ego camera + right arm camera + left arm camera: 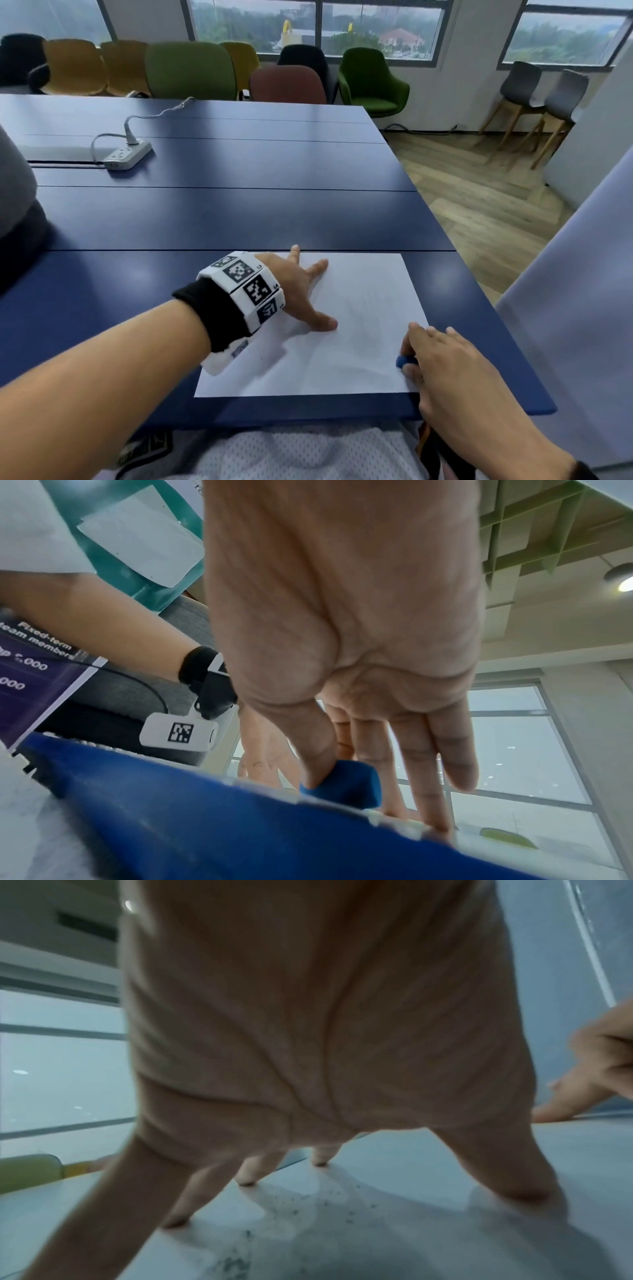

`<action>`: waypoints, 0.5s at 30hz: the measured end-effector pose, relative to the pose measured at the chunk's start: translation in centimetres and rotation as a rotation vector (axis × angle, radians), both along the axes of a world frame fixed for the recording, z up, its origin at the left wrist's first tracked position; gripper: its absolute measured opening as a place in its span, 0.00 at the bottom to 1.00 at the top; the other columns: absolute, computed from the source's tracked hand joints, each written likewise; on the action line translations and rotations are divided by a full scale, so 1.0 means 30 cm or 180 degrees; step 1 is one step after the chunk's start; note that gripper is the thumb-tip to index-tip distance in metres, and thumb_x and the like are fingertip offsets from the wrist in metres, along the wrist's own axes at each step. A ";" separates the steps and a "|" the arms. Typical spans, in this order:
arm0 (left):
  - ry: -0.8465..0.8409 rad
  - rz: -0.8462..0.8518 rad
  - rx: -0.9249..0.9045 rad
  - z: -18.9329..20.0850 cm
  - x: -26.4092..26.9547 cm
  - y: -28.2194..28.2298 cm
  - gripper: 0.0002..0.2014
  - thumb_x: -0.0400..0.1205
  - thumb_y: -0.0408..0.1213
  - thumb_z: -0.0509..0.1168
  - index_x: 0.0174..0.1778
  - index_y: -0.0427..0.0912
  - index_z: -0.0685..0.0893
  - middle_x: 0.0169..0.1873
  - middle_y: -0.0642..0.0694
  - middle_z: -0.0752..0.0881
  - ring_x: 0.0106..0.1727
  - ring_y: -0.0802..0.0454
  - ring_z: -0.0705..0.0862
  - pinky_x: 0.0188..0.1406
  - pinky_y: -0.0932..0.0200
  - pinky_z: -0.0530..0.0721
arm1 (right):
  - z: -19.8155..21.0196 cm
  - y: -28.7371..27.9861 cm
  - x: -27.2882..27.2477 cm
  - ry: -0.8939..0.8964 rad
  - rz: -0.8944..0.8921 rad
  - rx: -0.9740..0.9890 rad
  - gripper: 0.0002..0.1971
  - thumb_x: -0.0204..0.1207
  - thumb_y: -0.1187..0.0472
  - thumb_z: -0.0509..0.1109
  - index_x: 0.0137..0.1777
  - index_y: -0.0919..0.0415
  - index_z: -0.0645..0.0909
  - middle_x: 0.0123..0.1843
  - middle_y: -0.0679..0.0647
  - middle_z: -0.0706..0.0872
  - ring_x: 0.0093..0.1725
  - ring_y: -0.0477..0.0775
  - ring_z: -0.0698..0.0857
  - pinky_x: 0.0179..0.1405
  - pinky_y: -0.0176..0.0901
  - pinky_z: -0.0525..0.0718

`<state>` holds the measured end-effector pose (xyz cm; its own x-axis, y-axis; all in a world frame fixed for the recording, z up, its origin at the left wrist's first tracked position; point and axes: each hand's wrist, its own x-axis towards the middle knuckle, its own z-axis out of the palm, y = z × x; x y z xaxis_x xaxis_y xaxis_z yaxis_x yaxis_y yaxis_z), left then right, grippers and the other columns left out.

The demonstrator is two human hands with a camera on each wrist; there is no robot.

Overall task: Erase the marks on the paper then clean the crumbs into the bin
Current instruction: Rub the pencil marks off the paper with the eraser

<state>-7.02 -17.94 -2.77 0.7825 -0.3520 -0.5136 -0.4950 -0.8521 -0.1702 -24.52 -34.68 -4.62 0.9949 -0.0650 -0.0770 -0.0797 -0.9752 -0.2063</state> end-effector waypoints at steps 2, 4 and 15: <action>-0.0029 0.0023 -0.0079 0.000 0.005 -0.001 0.59 0.62 0.84 0.58 0.82 0.69 0.34 0.86 0.44 0.38 0.82 0.32 0.62 0.73 0.40 0.68 | 0.041 -0.025 0.017 0.0068 0.0017 0.0194 0.01 0.83 0.54 0.60 0.49 0.46 0.70 0.46 0.41 0.81 0.47 0.46 0.78 0.64 0.35 0.72; -0.0064 0.0027 -0.0121 0.006 0.002 -0.003 0.59 0.62 0.83 0.60 0.83 0.69 0.36 0.86 0.44 0.39 0.81 0.32 0.64 0.72 0.42 0.70 | 0.089 -0.061 0.057 0.0122 0.0030 0.0461 0.02 0.82 0.54 0.63 0.47 0.46 0.74 0.39 0.40 0.80 0.41 0.44 0.80 0.46 0.38 0.81; -0.0134 0.0019 -0.0356 -0.003 0.008 -0.002 0.59 0.62 0.80 0.66 0.84 0.69 0.41 0.86 0.39 0.44 0.80 0.31 0.65 0.72 0.48 0.70 | 0.093 -0.030 0.571 0.0135 0.1182 0.0377 0.07 0.75 0.56 0.75 0.49 0.57 0.84 0.32 0.40 0.79 0.32 0.39 0.78 0.33 0.32 0.72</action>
<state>-6.78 -17.99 -2.87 0.8047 -0.4006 -0.4381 -0.4844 -0.8697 -0.0945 -7.40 -35.58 -1.83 0.9449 0.3105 -0.1041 0.2631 -0.9090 -0.3231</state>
